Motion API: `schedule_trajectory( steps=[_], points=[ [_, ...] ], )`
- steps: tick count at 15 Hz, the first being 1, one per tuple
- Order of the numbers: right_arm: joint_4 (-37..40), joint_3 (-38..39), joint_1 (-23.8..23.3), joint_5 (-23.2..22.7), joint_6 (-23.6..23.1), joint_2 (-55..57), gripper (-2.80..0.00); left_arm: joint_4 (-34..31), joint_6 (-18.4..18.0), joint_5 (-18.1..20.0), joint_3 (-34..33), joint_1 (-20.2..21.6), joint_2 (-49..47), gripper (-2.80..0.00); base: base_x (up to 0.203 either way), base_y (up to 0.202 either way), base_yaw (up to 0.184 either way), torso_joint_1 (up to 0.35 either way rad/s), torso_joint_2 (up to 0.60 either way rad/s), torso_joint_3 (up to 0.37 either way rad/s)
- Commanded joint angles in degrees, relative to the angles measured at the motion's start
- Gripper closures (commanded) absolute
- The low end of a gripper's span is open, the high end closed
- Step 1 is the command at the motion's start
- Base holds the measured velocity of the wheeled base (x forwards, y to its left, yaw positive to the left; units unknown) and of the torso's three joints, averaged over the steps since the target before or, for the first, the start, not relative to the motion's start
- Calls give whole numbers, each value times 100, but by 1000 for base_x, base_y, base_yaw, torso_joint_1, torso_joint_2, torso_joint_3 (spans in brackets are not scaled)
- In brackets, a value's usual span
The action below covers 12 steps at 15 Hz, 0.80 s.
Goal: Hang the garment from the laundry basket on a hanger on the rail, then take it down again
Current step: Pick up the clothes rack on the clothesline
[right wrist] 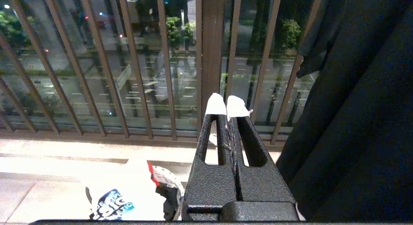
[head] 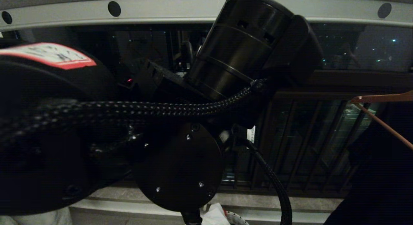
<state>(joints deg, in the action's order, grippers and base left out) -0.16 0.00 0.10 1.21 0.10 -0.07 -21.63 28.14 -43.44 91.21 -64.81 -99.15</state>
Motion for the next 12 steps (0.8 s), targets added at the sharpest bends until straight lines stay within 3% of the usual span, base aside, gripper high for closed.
schedule_trajectory(
  steps=[1,5,8,12],
  points=[
    [-2,0,-1,2,-1,7,0,153,16,-25,-193,-2,62,0,0,0,0,0,0,0],
    [-2,0,7,2,-1,7,0,595,8,-16,-427,3,44,0,0,0,0,0,0,0],
    [-2,0,7,2,7,7,0,720,-18,363,-446,3,175,0,0,0,0,0,0,0],
    [-2,0,8,2,-1,7,0,883,-19,410,-610,-4,286,0,0,0,0,0,0,0]
  ],
)
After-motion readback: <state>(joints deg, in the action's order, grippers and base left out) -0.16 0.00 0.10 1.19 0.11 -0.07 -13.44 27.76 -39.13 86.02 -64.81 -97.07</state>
